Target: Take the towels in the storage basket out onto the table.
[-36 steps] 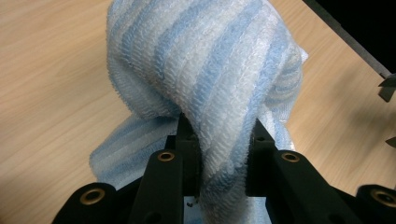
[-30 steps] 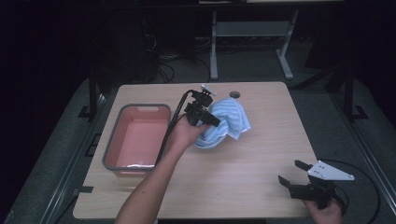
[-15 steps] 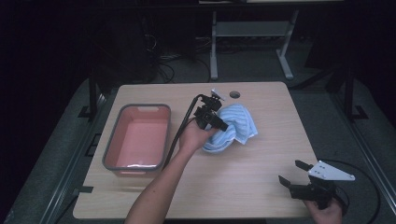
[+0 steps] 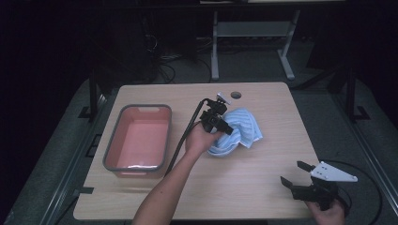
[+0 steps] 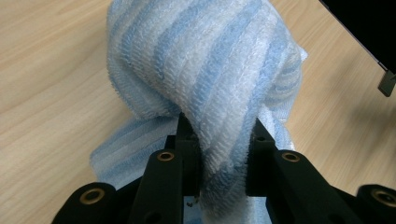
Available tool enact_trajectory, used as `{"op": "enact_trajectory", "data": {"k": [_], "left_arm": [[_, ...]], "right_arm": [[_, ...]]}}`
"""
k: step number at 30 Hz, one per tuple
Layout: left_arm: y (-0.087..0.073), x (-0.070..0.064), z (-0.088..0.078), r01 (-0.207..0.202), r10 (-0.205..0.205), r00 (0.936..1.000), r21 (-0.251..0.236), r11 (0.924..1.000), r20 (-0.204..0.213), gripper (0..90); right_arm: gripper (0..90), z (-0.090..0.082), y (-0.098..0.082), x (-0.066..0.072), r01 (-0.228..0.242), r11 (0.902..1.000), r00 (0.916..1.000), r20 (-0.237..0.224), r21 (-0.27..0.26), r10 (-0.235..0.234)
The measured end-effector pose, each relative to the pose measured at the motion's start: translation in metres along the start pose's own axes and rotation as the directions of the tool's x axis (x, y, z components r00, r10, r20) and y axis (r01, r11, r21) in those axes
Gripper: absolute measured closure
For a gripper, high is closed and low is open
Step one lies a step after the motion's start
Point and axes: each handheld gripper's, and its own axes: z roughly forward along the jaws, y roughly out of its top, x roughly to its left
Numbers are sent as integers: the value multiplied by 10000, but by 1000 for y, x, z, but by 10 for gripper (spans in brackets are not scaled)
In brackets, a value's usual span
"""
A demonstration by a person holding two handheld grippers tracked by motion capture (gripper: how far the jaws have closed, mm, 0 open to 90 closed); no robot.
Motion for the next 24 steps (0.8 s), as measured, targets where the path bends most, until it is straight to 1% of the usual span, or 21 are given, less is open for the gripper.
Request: {"op": "enact_trajectory", "data": {"k": [2, 3, 6, 9, 11, 13, 16, 21, 24], "left_arm": [[0, 0, 2, 30, -30, 10000, -1, 10000, 31, 727], [-1, -1, 5, 171, -171, 9998, -73, 9998, 57, 726], [-3, 1, 10, 268, -268, 9996, 21, 9996, 59, 723], [-5, 3, 14, 409, -409, 9991, 4, 9992, 73, 722], [-6, 5, 16, 433, -434, 9990, 99, 9990, 73, 720], [-7, 5, 18, 476, -477, 9988, 29, 9989, 91, 718], [-6, 6, 19, 497, -498, 9987, 131, 9987, 77, 713], [-7, 5, 23, 534, -535, 9985, 99, 9985, 151, 708], [-7, 5, 24, 564, -565, 9983, 97, 9984, 120, 693]], "right_arm": [[144, 0, 0, 0, -2, 10000, 10000, -2, -30, 2], [145, 0, 0, 0, -13, 10000, 10000, 5, 5, 13], [144, -1, 0, 0, -39, 10000, 10000, 13, -18, 39], [145, -1, 0, 0, -27, 10000, 10000, 6, -10, 27], [145, -1, 0, 0, -35, 10000, 10000, 7, -17, 35], [145, -1, 0, 0, -47, 10000, 10000, -4, -11, 47], [145, 0, 0, 0, -32, 10000, 10000, -8, -9, 32], [145, 0, 0, 1, -4, 10000, 10000, -12, 3, 4], [145, 0, 0, 0, 9, 10000, 10000, 0, -13, -9]]}}
